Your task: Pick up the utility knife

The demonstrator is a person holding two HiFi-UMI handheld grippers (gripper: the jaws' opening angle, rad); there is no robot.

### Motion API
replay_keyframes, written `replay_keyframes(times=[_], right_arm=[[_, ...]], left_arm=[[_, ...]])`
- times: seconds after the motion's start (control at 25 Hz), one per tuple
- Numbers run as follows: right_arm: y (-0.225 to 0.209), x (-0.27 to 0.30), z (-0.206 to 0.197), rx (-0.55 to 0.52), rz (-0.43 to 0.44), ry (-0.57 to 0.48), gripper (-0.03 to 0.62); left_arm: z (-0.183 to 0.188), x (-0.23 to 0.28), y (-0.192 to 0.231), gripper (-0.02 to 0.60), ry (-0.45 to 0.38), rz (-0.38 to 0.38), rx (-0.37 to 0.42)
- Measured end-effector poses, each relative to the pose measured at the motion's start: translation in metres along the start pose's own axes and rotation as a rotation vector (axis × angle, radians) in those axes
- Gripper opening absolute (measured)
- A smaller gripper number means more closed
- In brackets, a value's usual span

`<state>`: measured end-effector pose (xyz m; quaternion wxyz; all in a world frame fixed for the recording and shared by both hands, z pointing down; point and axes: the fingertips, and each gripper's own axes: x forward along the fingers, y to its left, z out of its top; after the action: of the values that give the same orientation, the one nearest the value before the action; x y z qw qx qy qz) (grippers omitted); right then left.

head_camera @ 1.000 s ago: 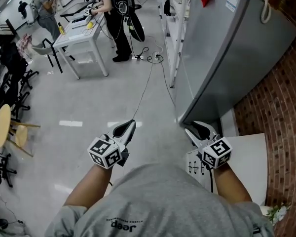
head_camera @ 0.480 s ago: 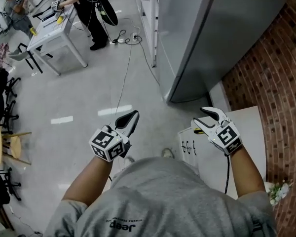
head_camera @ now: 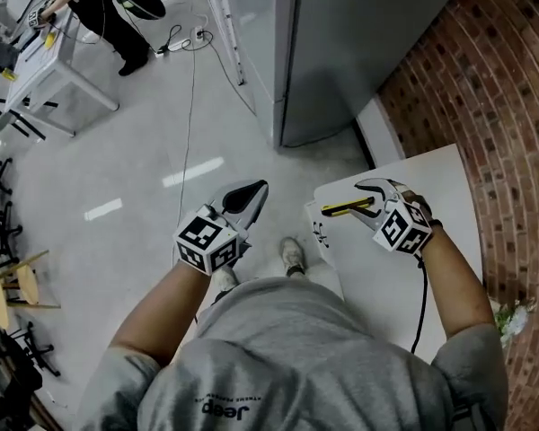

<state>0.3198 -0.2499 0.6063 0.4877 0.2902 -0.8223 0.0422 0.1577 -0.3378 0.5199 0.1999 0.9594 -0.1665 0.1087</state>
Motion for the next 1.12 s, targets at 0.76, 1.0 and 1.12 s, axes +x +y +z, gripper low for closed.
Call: replay_keyframes(times=[0.76,1.0,1.12], right_arm=[[0.043,0.089,-0.115,-0.272,0.313,0.256,0.202],[0.046,0.095,-0.115,-0.173,0.429,0.273,0.124],[0.042,0.09,-0.108,-0.084,0.386,0.25,0.124]], left_arm=[[-0.08,0.099,-0.032,-0.003,0.14,-0.09,-0.034],[-0.089,0.096,-0.032,-0.003,0.133,-0.088,-0.079],[-0.086,0.088,-0.036,-0.003,0.122,-0.085,-0.09]])
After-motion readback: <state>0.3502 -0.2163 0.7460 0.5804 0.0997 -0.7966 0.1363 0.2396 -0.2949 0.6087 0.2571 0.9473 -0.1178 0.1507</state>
